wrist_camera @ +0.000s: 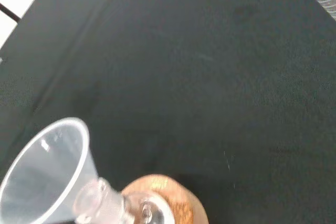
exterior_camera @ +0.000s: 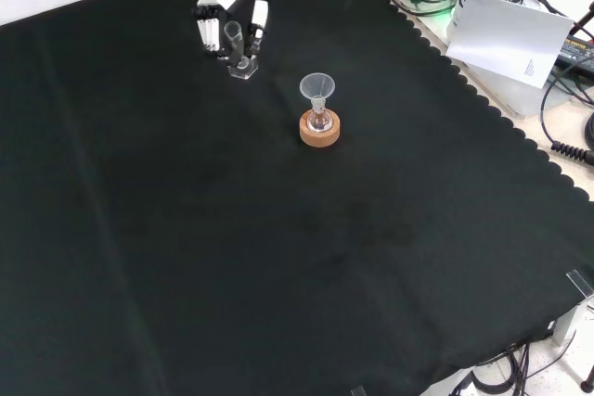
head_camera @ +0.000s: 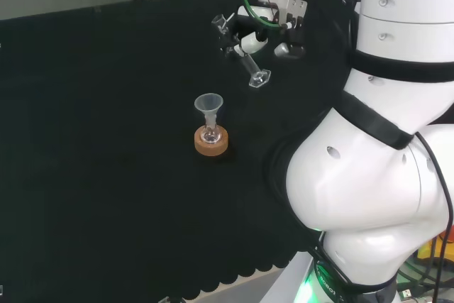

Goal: Put the graduated cylinder back on the table.

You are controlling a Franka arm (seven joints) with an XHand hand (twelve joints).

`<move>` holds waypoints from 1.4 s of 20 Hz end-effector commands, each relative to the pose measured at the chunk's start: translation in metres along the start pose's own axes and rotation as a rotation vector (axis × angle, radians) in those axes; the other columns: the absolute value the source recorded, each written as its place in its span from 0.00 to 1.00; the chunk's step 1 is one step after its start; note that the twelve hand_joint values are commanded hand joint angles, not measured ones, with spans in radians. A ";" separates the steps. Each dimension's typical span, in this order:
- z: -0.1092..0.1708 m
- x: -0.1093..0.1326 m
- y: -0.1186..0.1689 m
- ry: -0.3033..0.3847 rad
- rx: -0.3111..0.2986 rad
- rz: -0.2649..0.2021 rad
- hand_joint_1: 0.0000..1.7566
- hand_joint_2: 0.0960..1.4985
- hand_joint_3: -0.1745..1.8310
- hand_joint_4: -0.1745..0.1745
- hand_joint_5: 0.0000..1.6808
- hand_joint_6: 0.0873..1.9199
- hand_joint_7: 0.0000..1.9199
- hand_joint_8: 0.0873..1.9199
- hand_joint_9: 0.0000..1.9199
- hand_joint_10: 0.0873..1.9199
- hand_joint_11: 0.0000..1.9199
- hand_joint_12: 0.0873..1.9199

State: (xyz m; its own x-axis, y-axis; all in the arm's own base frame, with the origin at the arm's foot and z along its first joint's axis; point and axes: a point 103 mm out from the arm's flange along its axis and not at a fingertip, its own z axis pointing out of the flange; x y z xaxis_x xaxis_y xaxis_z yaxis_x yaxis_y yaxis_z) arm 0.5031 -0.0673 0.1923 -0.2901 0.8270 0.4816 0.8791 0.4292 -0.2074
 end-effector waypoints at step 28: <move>0.050 -0.037 0.129 0.299 -0.252 -0.213 0.70 0.78 0.09 0.00 0.49 0.63 0.44 0.63 0.65 0.06 0.55 0.40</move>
State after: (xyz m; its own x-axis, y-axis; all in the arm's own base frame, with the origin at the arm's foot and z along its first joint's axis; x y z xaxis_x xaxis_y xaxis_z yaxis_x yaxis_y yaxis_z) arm 0.6032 -0.0274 0.1099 -0.3806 0.5809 0.7196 0.8838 0.4575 0.0981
